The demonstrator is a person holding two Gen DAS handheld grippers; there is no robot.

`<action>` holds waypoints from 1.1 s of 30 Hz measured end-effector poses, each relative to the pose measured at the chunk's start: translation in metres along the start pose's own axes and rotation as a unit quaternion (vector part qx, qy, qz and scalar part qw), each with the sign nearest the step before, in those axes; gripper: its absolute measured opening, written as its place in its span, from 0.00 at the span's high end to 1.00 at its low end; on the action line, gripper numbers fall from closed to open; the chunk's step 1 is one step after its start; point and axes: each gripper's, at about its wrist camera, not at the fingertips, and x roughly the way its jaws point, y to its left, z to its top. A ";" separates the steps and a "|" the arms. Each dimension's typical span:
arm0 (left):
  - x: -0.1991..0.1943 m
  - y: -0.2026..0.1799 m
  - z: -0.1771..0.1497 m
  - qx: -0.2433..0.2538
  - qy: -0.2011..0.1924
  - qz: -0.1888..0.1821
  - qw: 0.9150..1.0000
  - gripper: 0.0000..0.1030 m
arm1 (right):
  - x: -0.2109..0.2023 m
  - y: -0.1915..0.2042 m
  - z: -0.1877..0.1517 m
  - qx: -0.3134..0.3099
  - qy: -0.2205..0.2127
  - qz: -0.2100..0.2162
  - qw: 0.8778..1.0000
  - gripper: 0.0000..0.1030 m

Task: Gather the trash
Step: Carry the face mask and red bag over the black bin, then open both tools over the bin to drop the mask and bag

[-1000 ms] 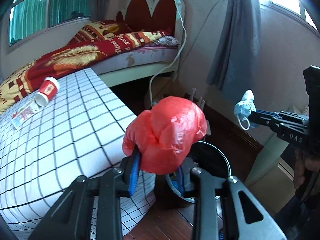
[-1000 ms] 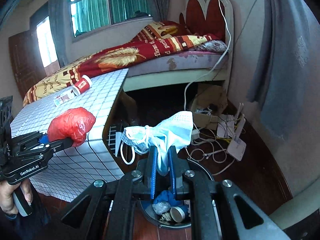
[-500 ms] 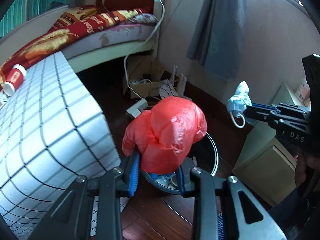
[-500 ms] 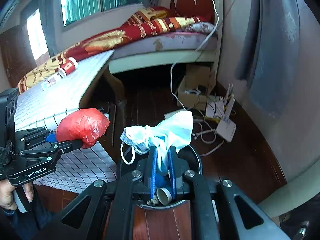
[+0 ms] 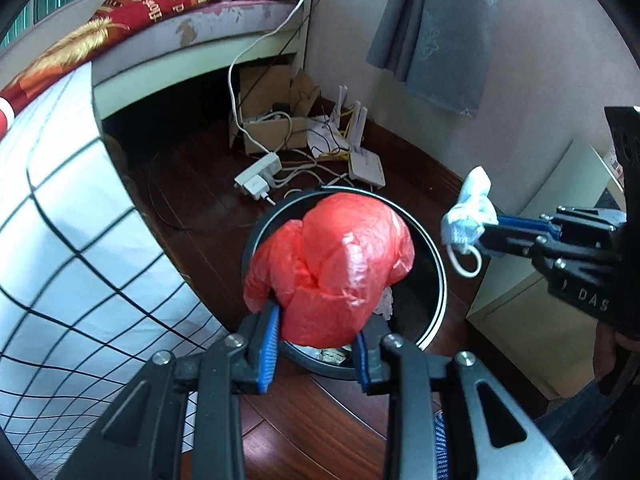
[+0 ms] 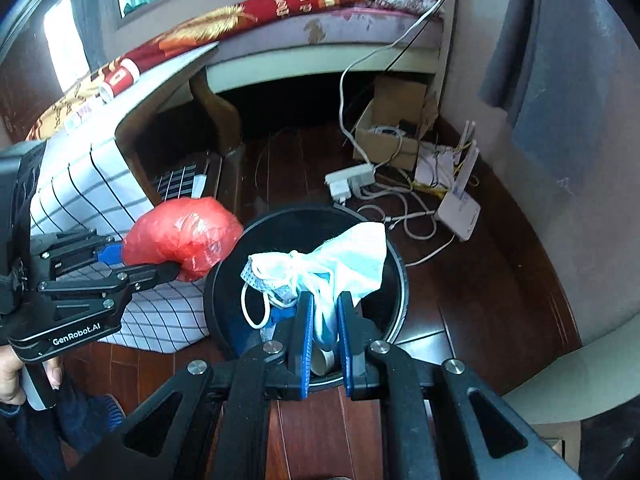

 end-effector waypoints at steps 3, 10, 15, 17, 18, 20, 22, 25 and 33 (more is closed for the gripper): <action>0.008 0.000 -0.002 -0.004 0.009 -0.001 1.000 0.68 | 0.015 0.004 -0.002 -0.012 0.015 0.006 1.000 0.88; 0.030 0.001 -0.008 0.001 0.030 0.004 1.000 0.68 | 0.052 0.010 -0.013 -0.046 0.059 0.008 0.997 0.88; 0.042 0.001 -0.008 0.003 0.044 0.003 0.999 0.68 | 0.064 0.015 -0.017 -0.060 0.073 0.013 0.995 0.88; 0.045 0.001 -0.008 0.003 0.047 0.001 0.999 0.68 | 0.068 0.015 -0.018 -0.061 0.076 0.015 0.995 0.88; 0.048 0.001 -0.007 0.002 0.048 0.001 0.999 0.68 | 0.069 0.016 -0.017 -0.062 0.077 0.017 0.995 0.88; 0.052 0.001 -0.007 0.000 0.053 -0.002 0.999 0.68 | 0.071 0.017 -0.015 -0.066 0.078 0.015 0.995 0.87; 0.054 0.002 -0.008 0.001 0.056 -0.004 0.998 0.67 | 0.073 0.017 -0.014 -0.068 0.079 0.017 0.994 0.87; 0.069 0.002 -0.011 0.002 0.078 0.006 0.997 0.39 | 0.079 0.016 -0.015 -0.082 0.076 -0.015 0.994 0.47; 0.070 0.010 -0.027 -0.009 0.067 0.058 0.996 0.00 | 0.078 -0.010 -0.016 -0.071 0.077 -0.100 0.989 0.00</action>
